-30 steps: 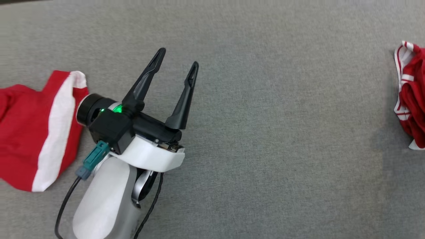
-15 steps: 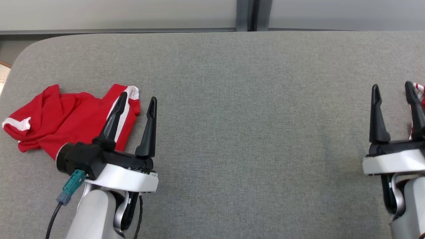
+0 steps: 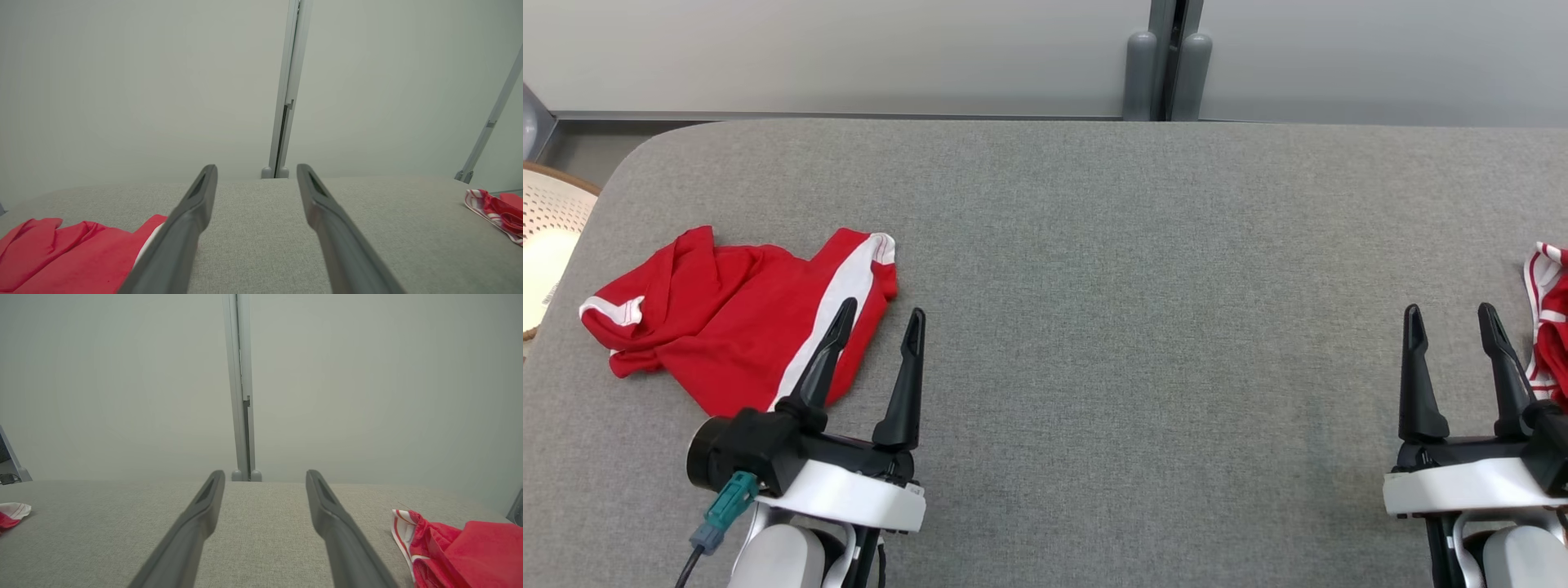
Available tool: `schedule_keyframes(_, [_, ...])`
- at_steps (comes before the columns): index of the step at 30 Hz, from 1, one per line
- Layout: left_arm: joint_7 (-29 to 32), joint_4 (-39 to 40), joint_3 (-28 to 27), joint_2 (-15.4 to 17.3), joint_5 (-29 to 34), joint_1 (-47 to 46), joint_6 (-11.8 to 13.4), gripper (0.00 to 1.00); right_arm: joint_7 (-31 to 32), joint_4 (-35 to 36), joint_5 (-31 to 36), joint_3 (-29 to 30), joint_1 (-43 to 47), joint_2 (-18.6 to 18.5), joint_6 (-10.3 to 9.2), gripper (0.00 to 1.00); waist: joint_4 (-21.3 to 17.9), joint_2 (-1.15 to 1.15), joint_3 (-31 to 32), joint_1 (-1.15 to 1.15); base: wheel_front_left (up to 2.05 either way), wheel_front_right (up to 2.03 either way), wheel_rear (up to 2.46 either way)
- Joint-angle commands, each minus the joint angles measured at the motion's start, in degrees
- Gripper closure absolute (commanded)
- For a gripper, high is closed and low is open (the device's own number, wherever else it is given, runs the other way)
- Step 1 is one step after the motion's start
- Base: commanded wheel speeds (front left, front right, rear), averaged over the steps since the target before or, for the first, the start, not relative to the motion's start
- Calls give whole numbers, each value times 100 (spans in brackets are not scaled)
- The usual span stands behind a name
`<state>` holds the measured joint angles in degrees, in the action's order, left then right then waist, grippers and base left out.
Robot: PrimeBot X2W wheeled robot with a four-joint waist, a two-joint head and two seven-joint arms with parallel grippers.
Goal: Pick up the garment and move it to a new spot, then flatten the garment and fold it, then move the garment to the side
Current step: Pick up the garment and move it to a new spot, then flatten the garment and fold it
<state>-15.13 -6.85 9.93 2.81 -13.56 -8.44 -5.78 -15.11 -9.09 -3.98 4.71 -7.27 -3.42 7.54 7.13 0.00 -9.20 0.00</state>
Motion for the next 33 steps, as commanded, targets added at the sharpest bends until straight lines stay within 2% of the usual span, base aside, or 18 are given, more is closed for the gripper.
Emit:
schedule_keyframes(1, [0, 11, -9, 20, 3, 16, 34, 0, -5, 22, -1, 5, 43, -9, -10, 0, -7, 0, 4, 0, 0, 0, 0])
schedule_keyframes(24, [0, -136, 57, 18, -17, -2, 48, 0, -6, 9, -5, -77, 67, 49, -10, 0, -24, 0, 46, 0, 0, 0, 0])
schedule_keyframes(33, [0, -153, -160, 20, 0, 33, 55, 0, -6, -12, -99, -341, 91, 49, -9, 0, 251, 0, 2, 0, 0, 0, 0])
